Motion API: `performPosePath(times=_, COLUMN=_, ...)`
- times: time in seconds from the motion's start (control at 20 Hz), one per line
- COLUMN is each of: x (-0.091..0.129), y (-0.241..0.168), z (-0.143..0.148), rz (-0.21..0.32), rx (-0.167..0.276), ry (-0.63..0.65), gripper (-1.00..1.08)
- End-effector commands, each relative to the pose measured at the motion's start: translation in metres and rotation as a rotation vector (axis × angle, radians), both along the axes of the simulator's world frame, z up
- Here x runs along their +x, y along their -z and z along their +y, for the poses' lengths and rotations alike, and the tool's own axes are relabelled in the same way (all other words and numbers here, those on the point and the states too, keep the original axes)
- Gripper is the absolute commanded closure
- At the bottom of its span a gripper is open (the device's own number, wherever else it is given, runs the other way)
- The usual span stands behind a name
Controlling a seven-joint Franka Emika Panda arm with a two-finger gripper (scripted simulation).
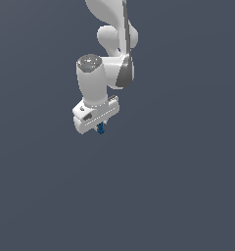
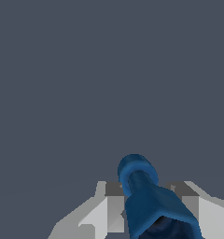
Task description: Pick up the object and move it to a goal position.
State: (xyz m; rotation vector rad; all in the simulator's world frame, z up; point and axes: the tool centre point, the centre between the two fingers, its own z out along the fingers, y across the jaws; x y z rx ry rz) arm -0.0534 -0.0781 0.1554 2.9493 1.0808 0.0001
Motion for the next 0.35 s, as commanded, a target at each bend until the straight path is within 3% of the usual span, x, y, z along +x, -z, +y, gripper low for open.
performPosePath(times=0.0, x=-0.0046, y=-0.0038, z=-0.0023, rz=0.0, rx=0.0, ry=-0.001, gripper=1.08)
performPosePath(times=0.3, x=-0.0051, y=-0.0054, z=-0.0035, rz=0.0, rx=0.0, ry=-0.001, gripper=1.08)
